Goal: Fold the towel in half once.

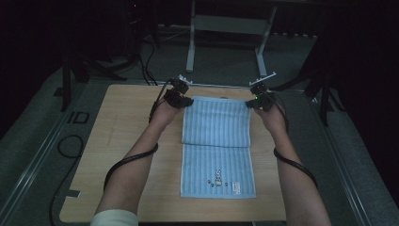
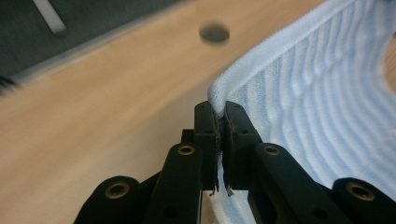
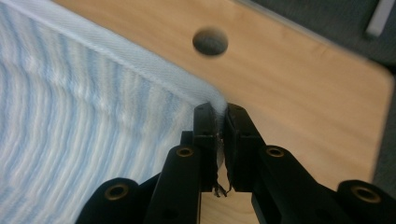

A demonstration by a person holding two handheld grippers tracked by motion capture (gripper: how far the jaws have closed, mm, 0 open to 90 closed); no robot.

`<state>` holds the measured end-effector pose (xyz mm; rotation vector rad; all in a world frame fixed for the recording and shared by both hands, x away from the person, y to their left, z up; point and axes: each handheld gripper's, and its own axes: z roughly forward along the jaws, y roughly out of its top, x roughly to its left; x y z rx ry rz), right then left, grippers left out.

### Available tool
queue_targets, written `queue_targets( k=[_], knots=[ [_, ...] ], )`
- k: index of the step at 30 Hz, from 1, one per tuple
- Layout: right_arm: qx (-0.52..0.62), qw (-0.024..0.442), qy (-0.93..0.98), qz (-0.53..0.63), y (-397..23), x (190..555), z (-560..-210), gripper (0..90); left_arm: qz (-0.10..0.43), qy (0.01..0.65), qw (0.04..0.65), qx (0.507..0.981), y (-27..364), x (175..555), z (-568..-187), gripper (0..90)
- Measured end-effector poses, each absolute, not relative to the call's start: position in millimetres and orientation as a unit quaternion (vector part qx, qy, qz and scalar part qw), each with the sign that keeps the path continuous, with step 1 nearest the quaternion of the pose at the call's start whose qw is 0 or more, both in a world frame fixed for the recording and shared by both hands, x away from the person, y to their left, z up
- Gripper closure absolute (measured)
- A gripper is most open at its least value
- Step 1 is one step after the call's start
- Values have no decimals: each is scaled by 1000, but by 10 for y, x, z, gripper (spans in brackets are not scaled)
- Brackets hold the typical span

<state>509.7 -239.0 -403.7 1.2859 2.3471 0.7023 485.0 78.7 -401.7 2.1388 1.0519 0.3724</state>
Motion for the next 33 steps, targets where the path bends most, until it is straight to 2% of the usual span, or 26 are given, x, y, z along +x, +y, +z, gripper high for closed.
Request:
queue_targets(
  k=[8, 15, 21, 33],
  knots=[
    [419, 239, 826, 291, -2388, 4917, -3458, 835, 178, 380, 387, 821, 873, 4645, -3608, 849],
    [385, 256, 827, 321, -2481, 4548, -3341, 832, 164, 349, 416, 824, 920, 4277, -3624, 847],
    [350, 233, 839, 345, -2613, 4013, -3598, 831, 132, 332, 425, 832, 1014, 3821, -3921, 848],
    [328, 166, 874, 317, -2743, 3220, -4505, 828, 76, 303, 391, 866, 941, 3079, -4707, 846]
  ],
)
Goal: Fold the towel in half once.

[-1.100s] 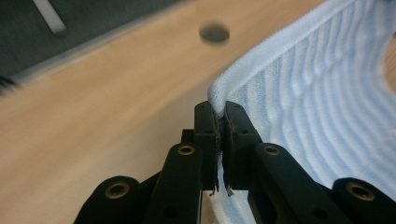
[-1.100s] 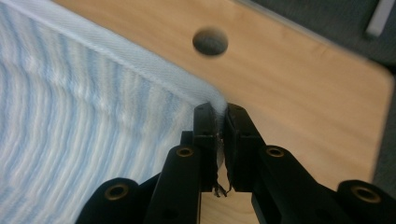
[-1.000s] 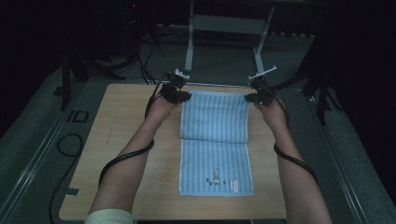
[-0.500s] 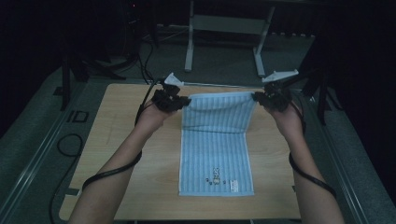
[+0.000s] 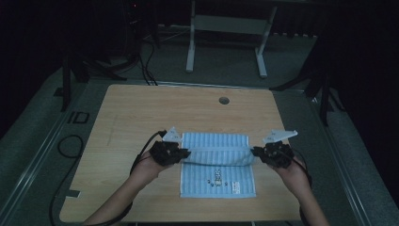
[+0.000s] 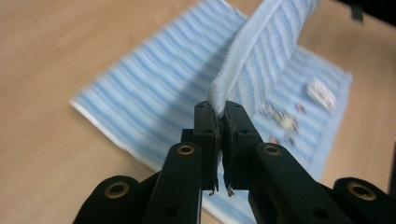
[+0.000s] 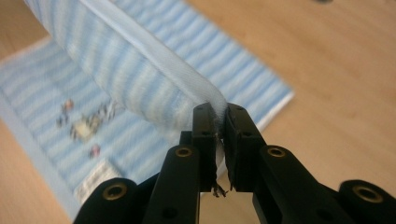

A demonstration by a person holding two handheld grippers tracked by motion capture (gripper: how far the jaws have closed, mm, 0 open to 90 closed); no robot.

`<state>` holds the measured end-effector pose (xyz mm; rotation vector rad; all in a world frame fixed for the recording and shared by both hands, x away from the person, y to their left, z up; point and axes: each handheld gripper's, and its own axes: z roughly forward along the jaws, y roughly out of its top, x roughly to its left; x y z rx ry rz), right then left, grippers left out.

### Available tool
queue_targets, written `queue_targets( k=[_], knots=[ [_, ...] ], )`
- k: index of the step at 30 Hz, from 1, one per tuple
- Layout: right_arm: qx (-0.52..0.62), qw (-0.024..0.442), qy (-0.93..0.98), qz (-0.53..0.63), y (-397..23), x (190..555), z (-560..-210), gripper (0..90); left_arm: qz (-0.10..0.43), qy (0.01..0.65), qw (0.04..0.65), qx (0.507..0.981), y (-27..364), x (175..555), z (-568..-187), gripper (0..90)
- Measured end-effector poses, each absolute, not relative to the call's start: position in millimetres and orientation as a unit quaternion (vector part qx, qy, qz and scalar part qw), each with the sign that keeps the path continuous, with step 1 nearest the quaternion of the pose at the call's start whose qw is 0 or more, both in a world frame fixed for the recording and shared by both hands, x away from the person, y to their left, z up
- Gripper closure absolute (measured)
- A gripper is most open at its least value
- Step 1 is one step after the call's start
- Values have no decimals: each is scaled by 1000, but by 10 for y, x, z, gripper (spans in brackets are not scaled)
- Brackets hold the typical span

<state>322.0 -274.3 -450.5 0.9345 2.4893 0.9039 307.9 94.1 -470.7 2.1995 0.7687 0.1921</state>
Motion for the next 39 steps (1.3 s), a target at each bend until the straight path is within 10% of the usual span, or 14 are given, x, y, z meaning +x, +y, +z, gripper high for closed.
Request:
queue_targets(
  k=[14, 20, 39],
  knots=[
    [325, 143, 865, 355, -2916, 2707, -4624, 811, 19, 280, 409, 868, 933, 2689, -4876, 826],
    [345, 116, 858, 362, -3139, 2328, -4680, 646, -36, 252, 351, 901, 911, 2466, -5011, 531],
    [356, 111, 870, 322, -3025, 2878, -4970, 577, 31, 316, 323, 892, 1042, 2860, -5106, 418]
  ],
)
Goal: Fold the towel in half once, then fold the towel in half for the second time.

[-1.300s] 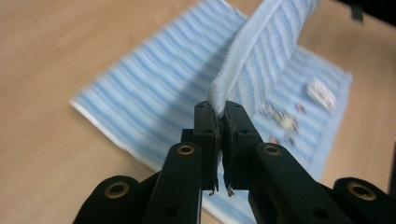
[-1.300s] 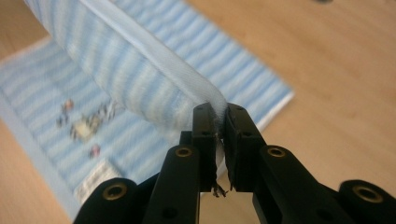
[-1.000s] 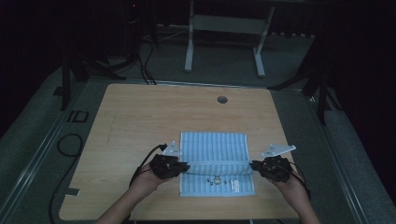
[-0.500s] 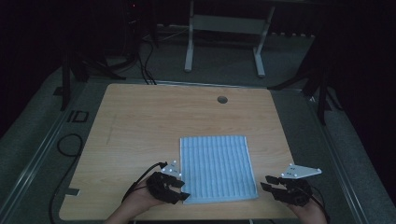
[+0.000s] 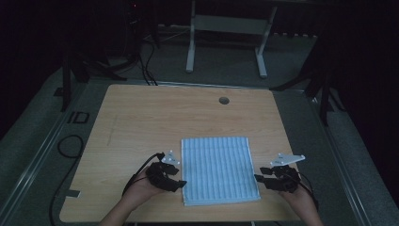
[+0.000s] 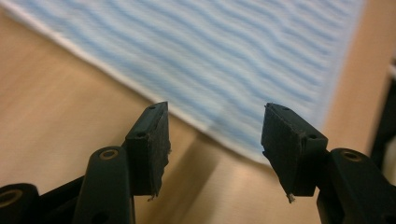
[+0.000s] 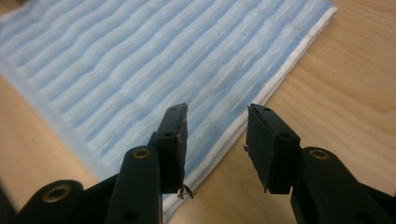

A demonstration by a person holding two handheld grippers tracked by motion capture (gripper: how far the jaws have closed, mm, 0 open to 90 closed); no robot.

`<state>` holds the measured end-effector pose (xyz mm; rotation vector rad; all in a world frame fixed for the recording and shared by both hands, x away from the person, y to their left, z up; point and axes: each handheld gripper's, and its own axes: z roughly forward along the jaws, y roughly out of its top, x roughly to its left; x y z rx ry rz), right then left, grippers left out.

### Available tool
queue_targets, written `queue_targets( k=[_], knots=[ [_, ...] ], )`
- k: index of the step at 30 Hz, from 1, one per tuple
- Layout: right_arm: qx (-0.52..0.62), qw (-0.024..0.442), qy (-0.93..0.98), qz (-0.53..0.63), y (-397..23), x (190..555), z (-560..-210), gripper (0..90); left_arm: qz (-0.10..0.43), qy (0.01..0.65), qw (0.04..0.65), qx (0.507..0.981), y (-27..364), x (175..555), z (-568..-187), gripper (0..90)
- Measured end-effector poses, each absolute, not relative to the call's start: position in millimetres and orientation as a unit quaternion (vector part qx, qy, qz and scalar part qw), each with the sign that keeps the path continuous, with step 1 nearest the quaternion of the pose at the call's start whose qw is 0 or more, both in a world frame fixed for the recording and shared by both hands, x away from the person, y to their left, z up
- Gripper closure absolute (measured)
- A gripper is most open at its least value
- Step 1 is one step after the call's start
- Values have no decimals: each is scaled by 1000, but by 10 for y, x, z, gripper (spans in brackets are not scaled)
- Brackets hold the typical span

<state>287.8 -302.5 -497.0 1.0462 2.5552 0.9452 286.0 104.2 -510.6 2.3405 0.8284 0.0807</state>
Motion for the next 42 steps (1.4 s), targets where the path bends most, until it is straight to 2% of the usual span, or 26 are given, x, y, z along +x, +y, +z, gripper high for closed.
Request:
queue_targets(
  k=[11, 13, 26, 31, 39, 42],
  knots=[
    [365, 99, 875, 302, -2970, 3406, -5017, 531, 44, 357, 297, 885, 1172, 3146, -5181, 417],
    [371, 102, 874, 297, -2966, 3511, -5003, 524, 45, 369, 296, 880, 1203, 3212, -5171, 388],
    [399, 98, 856, 313, -2928, 3990, -4828, 520, 88, 385, 296, 870, 1226, 3560, -4879, 408],
    [400, 94, 858, 310, -2891, 4108, -4778, 477, 81, 382, 298, 871, 1183, 3684, -4833, 398],
    [404, 92, 860, 297, -2788, 4297, -4770, 475, 69, 403, 302, 861, 1131, 3935, -4937, 383],
    [413, 84, 861, 284, -2720, 4476, -4794, 476, 71, 407, 289, 864, 1073, 4097, -5014, 383]
  ],
)
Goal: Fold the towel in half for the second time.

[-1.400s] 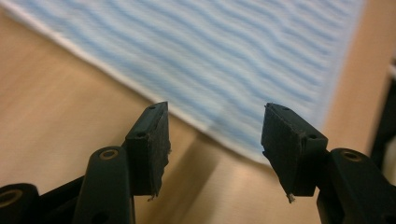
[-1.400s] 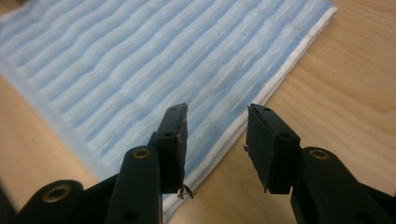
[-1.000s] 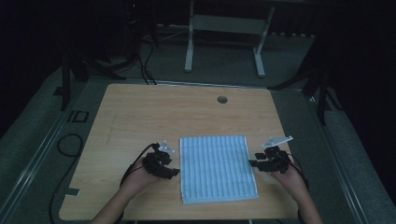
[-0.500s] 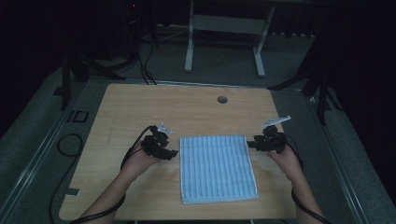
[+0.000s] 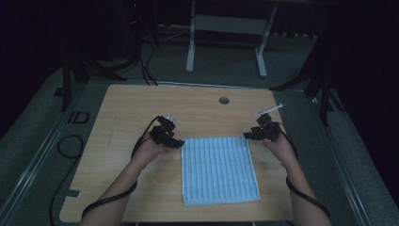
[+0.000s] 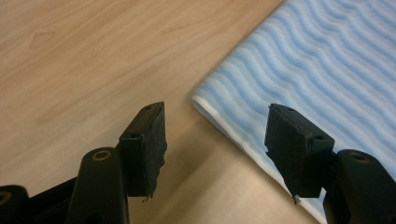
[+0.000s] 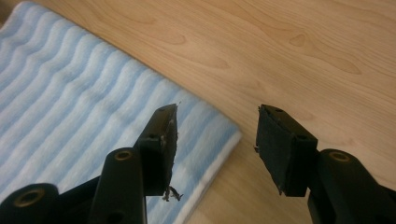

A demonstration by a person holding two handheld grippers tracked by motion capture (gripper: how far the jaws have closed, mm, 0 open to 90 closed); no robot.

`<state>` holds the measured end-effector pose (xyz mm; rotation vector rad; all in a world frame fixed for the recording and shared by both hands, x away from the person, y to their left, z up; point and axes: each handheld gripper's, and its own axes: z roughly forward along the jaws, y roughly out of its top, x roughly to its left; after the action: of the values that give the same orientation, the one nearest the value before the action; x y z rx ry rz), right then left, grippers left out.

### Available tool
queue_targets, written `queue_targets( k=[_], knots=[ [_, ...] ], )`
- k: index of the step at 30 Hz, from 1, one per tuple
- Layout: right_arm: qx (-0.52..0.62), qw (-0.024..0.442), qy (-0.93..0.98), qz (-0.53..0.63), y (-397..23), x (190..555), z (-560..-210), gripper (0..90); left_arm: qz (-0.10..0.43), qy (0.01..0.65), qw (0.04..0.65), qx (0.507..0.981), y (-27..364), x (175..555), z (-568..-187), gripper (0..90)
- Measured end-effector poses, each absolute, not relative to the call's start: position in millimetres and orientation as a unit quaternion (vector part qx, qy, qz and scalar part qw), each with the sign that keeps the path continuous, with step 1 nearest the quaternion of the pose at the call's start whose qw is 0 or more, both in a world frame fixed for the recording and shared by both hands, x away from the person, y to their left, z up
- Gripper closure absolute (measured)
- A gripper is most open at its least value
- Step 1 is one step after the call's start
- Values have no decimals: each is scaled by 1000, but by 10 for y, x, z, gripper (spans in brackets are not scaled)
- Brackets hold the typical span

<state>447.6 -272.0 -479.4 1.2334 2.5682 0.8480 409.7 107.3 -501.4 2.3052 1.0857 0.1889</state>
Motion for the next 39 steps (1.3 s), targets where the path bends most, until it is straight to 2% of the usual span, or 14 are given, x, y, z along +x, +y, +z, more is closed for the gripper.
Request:
queue_targets(
  k=[2, 9, 10, 16, 24, 26, 27, 28, 29, 39],
  knots=[
    [419, 81, 861, 276, -2682, 4543, -4823, 494, 79, 403, 285, 866, 1046, 4151, -5050, 382],
    [432, 64, 863, 252, -2613, 4656, -4972, 502, 57, 408, 294, 863, 996, 4282, -5117, 393],
    [433, 63, 864, 248, -2620, 4669, -5005, 505, 62, 404, 279, 869, 967, 4308, -5148, 393],
    [441, 57, 869, 218, -2621, 4718, -5145, 558, 57, 405, 280, 868, 931, 4366, -5203, 430],
    [422, 51, 885, 190, -2536, 4722, -5219, 705, 53, 382, 256, 886, 810, 4391, -5271, 590],
    [420, 46, 886, 192, -2529, 4719, -5224, 774, 50, 386, 250, 887, 787, 4398, -5312, 664],
    [420, 46, 886, 192, -2529, 4719, -5224, 774, 50, 386, 250, 887, 787, 4398, -5312, 730],
    [416, 44, 888, 193, -2529, 4720, -5223, 815, 43, 391, 266, 880, 792, 4398, -5313, 730],
    [410, 52, 890, 190, -2516, 4708, -5207, 846, 42, 397, 269, 877, 797, 4402, -5304, 843],
    [405, 79, 884, 220, -2532, 4689, -5000, 858, 85, 393, 308, 862, 883, 4402, -5001, 869]
  ],
)
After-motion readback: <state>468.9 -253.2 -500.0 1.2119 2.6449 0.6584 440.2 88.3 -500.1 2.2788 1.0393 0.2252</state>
